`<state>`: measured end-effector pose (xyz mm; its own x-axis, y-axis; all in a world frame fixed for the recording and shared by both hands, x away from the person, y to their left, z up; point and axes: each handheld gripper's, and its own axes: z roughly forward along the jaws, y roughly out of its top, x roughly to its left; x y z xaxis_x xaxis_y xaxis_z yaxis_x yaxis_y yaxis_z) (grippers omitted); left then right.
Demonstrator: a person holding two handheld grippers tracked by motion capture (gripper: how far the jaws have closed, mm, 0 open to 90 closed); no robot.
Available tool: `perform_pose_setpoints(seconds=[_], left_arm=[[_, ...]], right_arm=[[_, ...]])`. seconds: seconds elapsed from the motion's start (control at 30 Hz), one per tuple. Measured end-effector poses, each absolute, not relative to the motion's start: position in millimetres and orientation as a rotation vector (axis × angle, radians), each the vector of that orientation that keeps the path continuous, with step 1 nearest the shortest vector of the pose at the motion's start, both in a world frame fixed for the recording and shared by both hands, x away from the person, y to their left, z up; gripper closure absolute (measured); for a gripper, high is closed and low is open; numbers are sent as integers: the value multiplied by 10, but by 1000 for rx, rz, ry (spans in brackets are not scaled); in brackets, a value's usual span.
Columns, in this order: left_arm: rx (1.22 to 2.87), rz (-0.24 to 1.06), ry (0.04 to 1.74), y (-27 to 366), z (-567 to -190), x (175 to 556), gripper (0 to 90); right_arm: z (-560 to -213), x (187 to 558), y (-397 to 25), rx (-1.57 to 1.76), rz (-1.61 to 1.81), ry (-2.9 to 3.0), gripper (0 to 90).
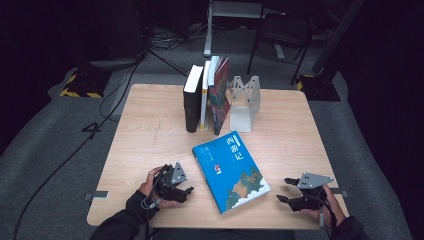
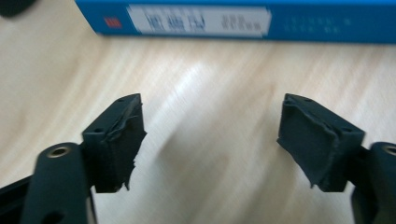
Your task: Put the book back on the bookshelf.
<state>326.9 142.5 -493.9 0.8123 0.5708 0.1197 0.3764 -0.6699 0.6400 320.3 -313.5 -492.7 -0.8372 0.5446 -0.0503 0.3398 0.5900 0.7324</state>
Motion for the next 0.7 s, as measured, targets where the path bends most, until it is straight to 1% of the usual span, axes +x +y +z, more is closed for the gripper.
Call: perform_pose_setpoints(seconds=[0.2,0.3,0.33,0.53,0.57,0.7], left_arm=[[2360,357,675,1440,-4968,3253,201],[2315,285,717,1480,-5016,3308,176],[2302,266,739,1493,-5031,3325,145],[2288,272,733,1483,-5047,3378,136],[2288,272,730,1473,-5047,3403,136],[2283,288,752,1435,-5044,3549,137]], right_arm=[[-4909,3203,-2913,655,1124,2612,280],[-4925,3226,-2806,628,1134,2641,280],[-4931,3248,-2748,626,1132,2649,278],[-4938,3288,-2600,592,1149,2676,268],[-4939,3289,-2578,582,1141,2680,255],[-4947,3316,-2567,598,1147,2680,259]])
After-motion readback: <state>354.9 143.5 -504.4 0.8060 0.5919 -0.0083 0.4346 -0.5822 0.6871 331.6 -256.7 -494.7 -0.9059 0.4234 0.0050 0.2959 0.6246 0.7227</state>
